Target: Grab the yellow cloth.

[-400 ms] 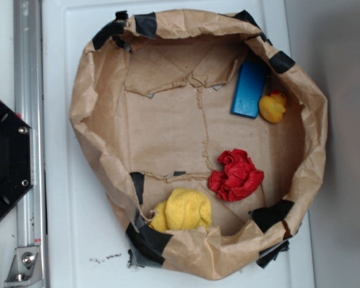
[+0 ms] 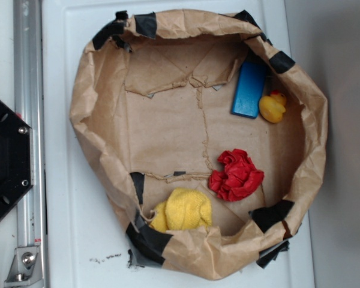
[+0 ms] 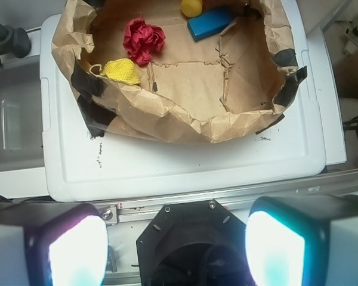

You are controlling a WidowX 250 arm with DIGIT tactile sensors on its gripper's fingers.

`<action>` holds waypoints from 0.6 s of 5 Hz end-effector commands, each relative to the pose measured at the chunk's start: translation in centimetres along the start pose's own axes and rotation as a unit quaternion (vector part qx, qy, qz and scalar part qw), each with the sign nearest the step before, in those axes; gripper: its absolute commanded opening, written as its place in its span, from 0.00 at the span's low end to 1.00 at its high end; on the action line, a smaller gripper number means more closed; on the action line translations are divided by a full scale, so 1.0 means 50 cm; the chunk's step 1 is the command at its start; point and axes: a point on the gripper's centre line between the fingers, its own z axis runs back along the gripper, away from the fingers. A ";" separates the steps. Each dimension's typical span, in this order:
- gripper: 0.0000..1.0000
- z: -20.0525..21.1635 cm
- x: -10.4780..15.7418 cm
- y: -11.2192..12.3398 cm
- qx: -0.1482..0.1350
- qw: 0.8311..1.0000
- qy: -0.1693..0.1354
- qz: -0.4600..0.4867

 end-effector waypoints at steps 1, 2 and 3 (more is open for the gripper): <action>1.00 -0.074 0.190 0.007 -0.109 0.974 0.016 0.198; 1.00 -0.156 0.224 -0.014 -0.116 0.956 0.046 0.267; 1.00 -0.260 0.214 -0.050 -0.123 0.938 0.129 0.298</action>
